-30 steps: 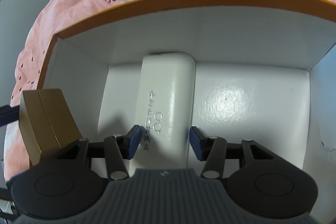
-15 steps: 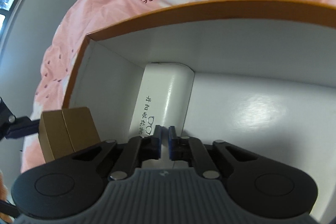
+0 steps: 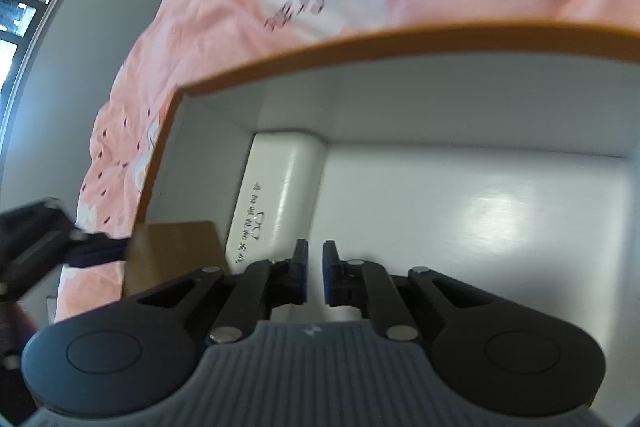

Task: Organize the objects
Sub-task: 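Lower the glasses case into the orange box and open the right gripper, then hand the tan cube from the left gripper to the right gripper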

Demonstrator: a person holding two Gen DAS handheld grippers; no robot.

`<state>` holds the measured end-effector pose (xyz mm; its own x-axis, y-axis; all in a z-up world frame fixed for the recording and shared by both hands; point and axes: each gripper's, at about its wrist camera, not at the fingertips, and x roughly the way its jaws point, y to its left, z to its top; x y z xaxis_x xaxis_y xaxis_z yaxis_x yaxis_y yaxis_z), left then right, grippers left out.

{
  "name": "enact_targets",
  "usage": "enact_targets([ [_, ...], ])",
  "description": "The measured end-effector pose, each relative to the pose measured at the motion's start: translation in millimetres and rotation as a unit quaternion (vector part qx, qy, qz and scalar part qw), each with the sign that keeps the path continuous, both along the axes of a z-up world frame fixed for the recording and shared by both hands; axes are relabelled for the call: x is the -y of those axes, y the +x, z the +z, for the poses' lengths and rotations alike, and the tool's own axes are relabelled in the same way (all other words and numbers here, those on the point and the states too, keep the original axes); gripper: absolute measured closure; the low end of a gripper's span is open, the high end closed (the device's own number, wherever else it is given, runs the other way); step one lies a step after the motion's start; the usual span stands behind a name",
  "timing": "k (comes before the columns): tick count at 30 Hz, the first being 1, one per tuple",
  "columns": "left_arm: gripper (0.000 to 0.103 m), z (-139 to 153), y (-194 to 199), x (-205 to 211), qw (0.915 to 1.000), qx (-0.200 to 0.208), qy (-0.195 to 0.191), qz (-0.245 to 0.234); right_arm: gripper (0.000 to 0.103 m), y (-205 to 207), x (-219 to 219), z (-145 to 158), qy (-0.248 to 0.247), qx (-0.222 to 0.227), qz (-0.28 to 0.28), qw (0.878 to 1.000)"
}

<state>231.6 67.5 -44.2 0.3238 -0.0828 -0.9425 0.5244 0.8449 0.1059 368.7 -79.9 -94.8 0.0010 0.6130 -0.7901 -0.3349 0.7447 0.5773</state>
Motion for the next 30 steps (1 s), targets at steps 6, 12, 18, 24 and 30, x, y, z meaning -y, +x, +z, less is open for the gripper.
enact_targets([
  [6,0.034,-25.2,11.2,14.5,0.9995,-0.029,-0.013,0.000,0.070,-12.0,36.5,28.8,0.013,0.015,-0.014,1.000],
  [12,0.033,-39.8,17.8,23.5,0.9986,-0.048,-0.022,-0.005,0.069,-21.2,29.0,17.2,0.000,0.002,0.004,1.000],
  [18,0.032,-46.6,24.6,18.8,0.9967,-0.065,-0.046,0.013,0.069,-20.0,30.7,2.5,-0.020,-0.005,-0.002,1.000],
  [24,0.035,-26.9,13.7,2.3,0.9971,-0.036,-0.058,0.035,0.060,-24.1,29.3,0.6,-0.026,0.001,0.011,1.000],
  [30,0.035,3.0,-7.0,-29.1,0.9931,0.018,-0.073,0.090,0.035,-40.8,11.0,12.1,-0.048,0.066,0.096,0.992],
])
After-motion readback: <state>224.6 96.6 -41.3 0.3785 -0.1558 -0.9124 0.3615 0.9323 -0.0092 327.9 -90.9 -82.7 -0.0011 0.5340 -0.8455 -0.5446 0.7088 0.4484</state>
